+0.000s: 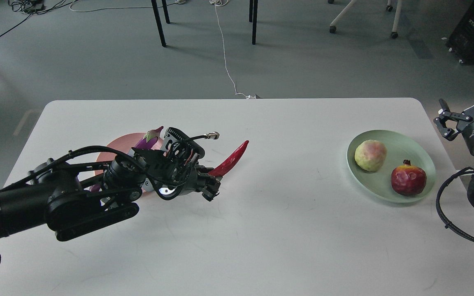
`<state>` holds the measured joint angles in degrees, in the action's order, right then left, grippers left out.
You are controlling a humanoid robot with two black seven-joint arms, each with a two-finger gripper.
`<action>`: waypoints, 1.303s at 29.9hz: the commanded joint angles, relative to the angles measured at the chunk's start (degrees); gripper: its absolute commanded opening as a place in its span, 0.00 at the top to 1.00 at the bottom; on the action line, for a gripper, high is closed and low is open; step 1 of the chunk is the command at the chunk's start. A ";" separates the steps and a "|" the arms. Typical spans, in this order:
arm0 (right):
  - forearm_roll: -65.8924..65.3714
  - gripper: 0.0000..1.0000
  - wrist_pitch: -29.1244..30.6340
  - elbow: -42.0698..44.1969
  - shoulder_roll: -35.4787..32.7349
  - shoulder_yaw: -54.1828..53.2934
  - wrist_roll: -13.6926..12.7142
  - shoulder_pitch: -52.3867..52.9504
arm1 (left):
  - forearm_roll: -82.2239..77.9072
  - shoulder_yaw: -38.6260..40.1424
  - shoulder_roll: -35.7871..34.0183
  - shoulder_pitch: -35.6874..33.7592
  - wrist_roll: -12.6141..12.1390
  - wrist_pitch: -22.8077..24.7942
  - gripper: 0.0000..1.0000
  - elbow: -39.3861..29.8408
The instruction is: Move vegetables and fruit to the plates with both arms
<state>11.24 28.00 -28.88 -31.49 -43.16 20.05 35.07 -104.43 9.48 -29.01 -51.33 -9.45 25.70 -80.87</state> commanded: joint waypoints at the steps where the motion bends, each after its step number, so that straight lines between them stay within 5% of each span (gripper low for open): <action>1: 0.01 0.01 0.00 -0.04 -1.11 0.00 -0.01 0.00 | 1.15 1.33 -8.77 0.17 0.39 0.05 0.79 -3.94; 5: 0.01 0.01 0.00 -0.04 -1.38 0.00 -0.01 0.00 | 1.33 0.80 -15.45 0.79 3.20 -0.47 0.77 -3.86; 10: 0.01 0.01 0.00 -0.12 -1.03 0.00 -0.01 0.08 | 1.51 0.71 -16.61 1.67 3.47 -0.74 0.70 -1.41; 14: 0.01 0.01 0.00 -0.48 -1.12 0.09 -0.01 0.17 | 1.51 0.80 -15.99 1.84 3.47 -2.66 0.32 -0.17; 23: 0.01 0.01 0.00 -0.56 -2.96 0.09 -0.09 2.45 | 3.17 0.80 -16.43 2.11 5.40 -3.11 0.29 0.54; 26: 0.01 0.01 0.00 -0.48 -2.96 0.09 -0.09 2.72 | 5.71 2.55 -16.43 2.11 5.40 -3.90 0.20 0.62; 29: -0.08 0.01 0.00 0.22 -3.49 0.27 -0.09 4.03 | 14.57 9.30 -15.64 2.20 5.40 -8.89 0.02 1.94; 36: -0.08 0.00 0.00 8.13 -1.82 0.53 -0.01 10.36 | 44.97 14.86 -11.08 2.11 5.84 -11.72 0.02 9.22; 39: 0.00 0.01 0.00 9.19 -0.94 0.18 -0.01 12.21 | 59.64 18.72 -6.16 2.46 8.38 -14.35 0.02 14.41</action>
<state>11.17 28.00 -20.99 -33.25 -42.64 20.07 45.47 -57.67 25.15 -39.15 -49.14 -3.23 13.52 -70.94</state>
